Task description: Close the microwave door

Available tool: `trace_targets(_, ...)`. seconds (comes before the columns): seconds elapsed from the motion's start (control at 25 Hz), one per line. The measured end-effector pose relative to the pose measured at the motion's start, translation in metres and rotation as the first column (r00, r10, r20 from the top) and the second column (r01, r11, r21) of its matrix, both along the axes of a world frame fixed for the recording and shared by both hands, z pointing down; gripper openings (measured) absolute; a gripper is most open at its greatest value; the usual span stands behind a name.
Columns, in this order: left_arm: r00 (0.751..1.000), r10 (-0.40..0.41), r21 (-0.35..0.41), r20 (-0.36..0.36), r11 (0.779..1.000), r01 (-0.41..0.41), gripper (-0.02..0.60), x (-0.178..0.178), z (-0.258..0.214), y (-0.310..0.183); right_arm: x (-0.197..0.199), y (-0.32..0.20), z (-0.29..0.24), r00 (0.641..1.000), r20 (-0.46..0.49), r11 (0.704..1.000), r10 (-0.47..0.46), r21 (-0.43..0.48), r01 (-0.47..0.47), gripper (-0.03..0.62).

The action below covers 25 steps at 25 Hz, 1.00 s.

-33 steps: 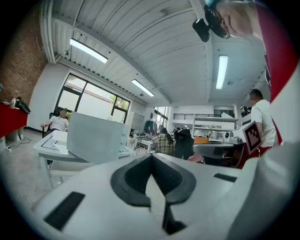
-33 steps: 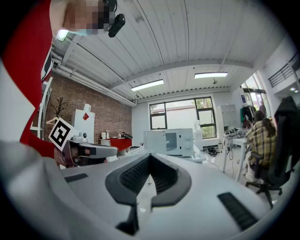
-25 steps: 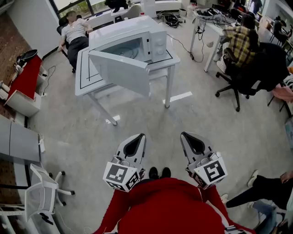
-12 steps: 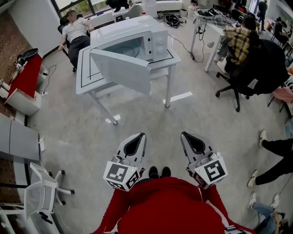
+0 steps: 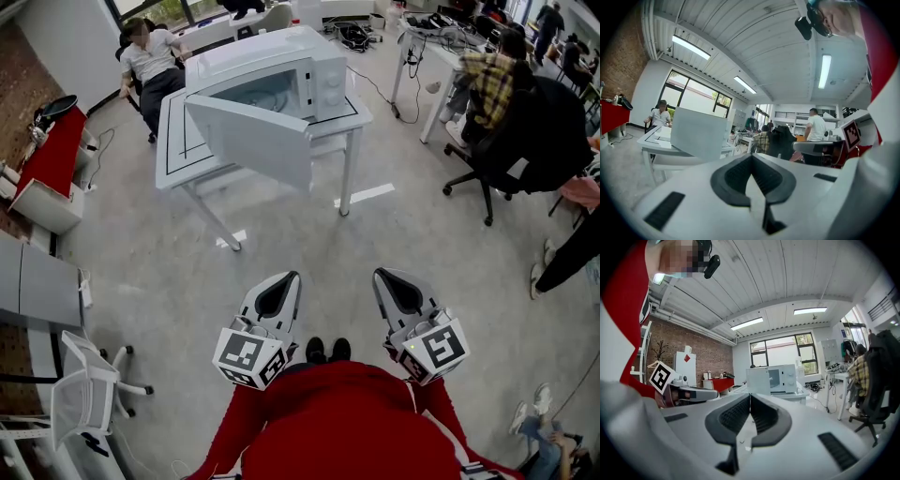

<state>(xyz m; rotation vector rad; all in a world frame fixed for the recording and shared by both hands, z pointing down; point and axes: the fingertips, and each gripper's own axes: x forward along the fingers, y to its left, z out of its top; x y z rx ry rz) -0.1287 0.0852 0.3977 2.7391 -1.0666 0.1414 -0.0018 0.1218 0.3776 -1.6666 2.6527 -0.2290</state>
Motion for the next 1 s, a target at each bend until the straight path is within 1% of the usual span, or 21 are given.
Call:
trace_targets(0.12,1.0,0.0,-0.003,0.001,1.0,0.0,0.009,-0.003,0.001,-0.001,-0.002,-0.001,0.001,1.0,-0.001,1.0,0.002,-0.003,-0.002,0.014)
trace_targets(0.24,1.0,0.001,-0.006,0.001,1.0,-0.001,0.009,-0.005,0.003,-0.003,-0.003,-0.003,0.006,1.0,-0.018,1.0,0.004,-0.029,-0.005,0.014)
trace_targets(0.52,1.0,0.013,-0.008,-0.003,1.0,-0.013,0.009,-0.011,0.006,-0.01,-0.013,-0.011,0.004,1.0,-0.02,1.0,0.003,-0.027,-0.004,0.014)
trace_targets(0.72,1.0,0.028,0.009,-0.003,1.0,-0.028,0.009,-0.019,0.004,-0.02,-0.019,-0.019,-0.002,0.999,-0.029,1.0,0.023,-0.019,-0.024,0.014)
trace_targets(1.0,0.999,0.044,0.041,0.016,0.998,-0.045,0.009,-0.023,-0.001,-0.039,-0.019,-0.021,0.007,0.997,-0.061,0.998,0.046,-0.042,-0.048,0.014)
